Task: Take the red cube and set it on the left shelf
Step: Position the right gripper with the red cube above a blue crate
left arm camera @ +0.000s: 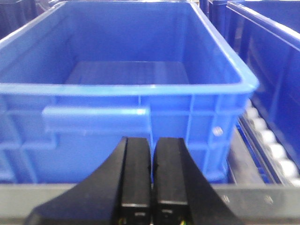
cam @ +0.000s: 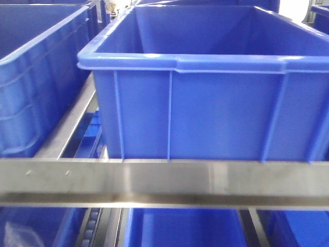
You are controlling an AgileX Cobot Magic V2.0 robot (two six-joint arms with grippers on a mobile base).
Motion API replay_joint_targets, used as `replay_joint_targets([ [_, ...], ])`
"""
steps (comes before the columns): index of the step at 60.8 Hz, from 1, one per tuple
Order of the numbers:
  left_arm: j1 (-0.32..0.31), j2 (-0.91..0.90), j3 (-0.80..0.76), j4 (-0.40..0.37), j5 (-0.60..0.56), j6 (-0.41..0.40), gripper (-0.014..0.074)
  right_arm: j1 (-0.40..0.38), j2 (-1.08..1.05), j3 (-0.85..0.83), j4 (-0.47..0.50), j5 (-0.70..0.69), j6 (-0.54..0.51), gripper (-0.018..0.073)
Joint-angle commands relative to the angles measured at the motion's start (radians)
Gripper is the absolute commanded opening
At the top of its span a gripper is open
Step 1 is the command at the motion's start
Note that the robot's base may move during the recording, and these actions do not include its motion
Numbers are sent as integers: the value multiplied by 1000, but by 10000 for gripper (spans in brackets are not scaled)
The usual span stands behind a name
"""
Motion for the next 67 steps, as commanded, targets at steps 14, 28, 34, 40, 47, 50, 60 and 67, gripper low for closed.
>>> replay_joint_targets([
  [14, -7, -15, 23, -7, -86, -1, 102, -3, 18, -24, -4, -98, -3, 172],
  [28, -7, -15, 23, -7, -86, -1, 102, -3, 18, -24, -4, -98, -3, 172],
  [34, -7, -15, 23, -7, -86, -1, 102, -3, 18, -24, -4, -98, -3, 172],
  [40, -7, -15, 23, -7, -86, -1, 102, -3, 18, -24, -4, -98, -3, 172],
  [47, -7, -15, 23, -7, -86, -1, 102, -3, 18, -24, -6, -99, -3, 172],
  [50, -7, -15, 23, -7, -86, -1, 102, -3, 18, -24, -7, -99, -3, 172],
  [60, -7, -15, 23, -7, -86, -1, 102, -3, 18, -24, -7, -98, -3, 172],
  [67, -7, -15, 23, -7, -86, -1, 102, -3, 18, -24, -7, -98, -3, 172],
])
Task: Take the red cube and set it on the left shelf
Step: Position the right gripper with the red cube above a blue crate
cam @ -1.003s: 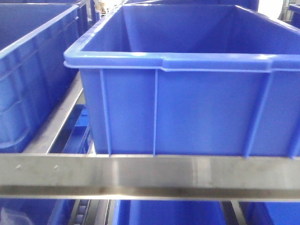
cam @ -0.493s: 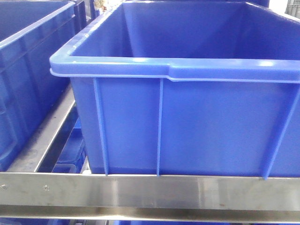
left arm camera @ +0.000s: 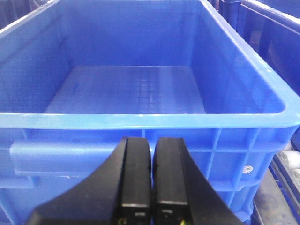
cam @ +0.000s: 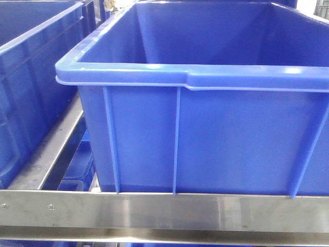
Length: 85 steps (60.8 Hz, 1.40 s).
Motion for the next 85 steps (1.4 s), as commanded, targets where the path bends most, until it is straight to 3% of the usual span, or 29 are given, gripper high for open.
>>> replay_joint_targets([
  [1, -7, -15, 23, -7, -86, -1, 102, -3, 18, -24, -7, -98, -3, 172],
  [47, -7, -15, 23, -7, -86, -1, 102, -3, 22, -24, 11, -101, -3, 172],
  [59, -7, -15, 23, -7, -86, -1, 102, -3, 137, -89, 31, -60, -37, 172],
  [70, -7, -15, 23, -7, -86, -1, 102, 80, 255, -183, 89, -48, -78, 172],
  [85, -7, -15, 23, -7, -86, -1, 102, 194, 452, -243, 91, -34, -81, 172],
])
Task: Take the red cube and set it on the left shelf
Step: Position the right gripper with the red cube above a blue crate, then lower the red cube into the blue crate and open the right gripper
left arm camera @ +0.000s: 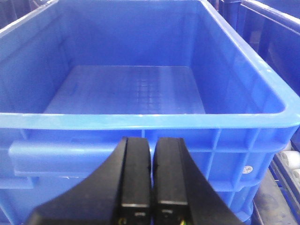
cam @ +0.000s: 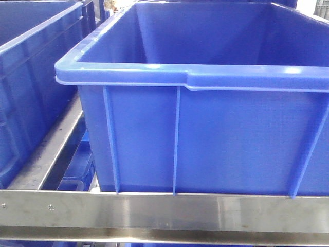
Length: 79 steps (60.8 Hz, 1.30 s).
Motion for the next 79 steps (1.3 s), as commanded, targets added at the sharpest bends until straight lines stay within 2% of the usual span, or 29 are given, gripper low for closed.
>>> replay_joint_targets([
  [1, -7, -15, 23, -7, -86, -1, 102, 30, 93, -55, 11, -76, -14, 172],
  [12, -7, -15, 23, -7, -86, -1, 102, 74, 311, -142, 11, -75, -14, 172],
  [28, -7, -15, 23, -7, -86, -1, 102, 76, 675, -354, -18, -61, -15, 172],
  [45, -7, -15, 23, -7, -86, -1, 102, 72, 1016, -600, -54, 143, -15, 172],
  [56, -7, -15, 23, -7, -86, -1, 102, 72, 1139, -671, -129, 222, -15, 169],
  [66, -7, -15, 23, -7, -86, -1, 102, 72, 1199, -671, -195, 265, -14, 114],
  [79, -7, -15, 23, -7, -86, -1, 102, 71, 1257, -671, -235, 279, -14, 111],
])
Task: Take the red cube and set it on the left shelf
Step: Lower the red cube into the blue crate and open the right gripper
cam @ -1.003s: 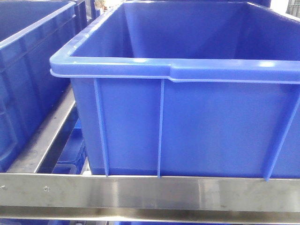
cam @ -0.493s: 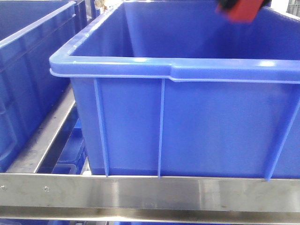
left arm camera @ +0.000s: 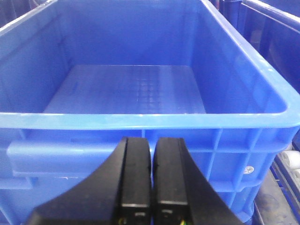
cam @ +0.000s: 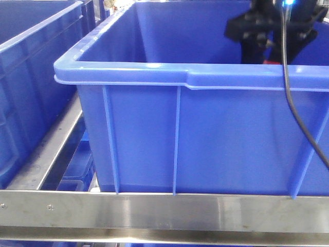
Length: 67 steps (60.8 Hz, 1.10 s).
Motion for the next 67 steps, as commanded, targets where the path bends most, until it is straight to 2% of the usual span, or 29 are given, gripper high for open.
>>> replay_joint_targets([
  [1, -7, -15, 23, -7, -86, -1, 102, -6, -18, -38, -31, -17, -11, 111],
  [20, -7, -15, 23, -7, -86, -1, 102, -64, 54, -37, -31, 13, -11, 113],
  [30, -7, -15, 23, -7, -86, -1, 102, -68, 70, -37, -29, 22, -11, 129],
  [36, -7, -15, 23, -7, -86, -1, 102, -68, 70, -37, -28, 20, -11, 201],
  [51, -7, -15, 23, -7, -86, -1, 102, -68, 70, -38, -20, 37, -11, 461],
  [56, -7, -15, 23, -7, -86, -1, 102, -68, 63, -38, -19, 45, -11, 491],
  [67, -7, -15, 23, -7, -86, -1, 102, -68, 25, -39, -10, 38, -11, 491],
])
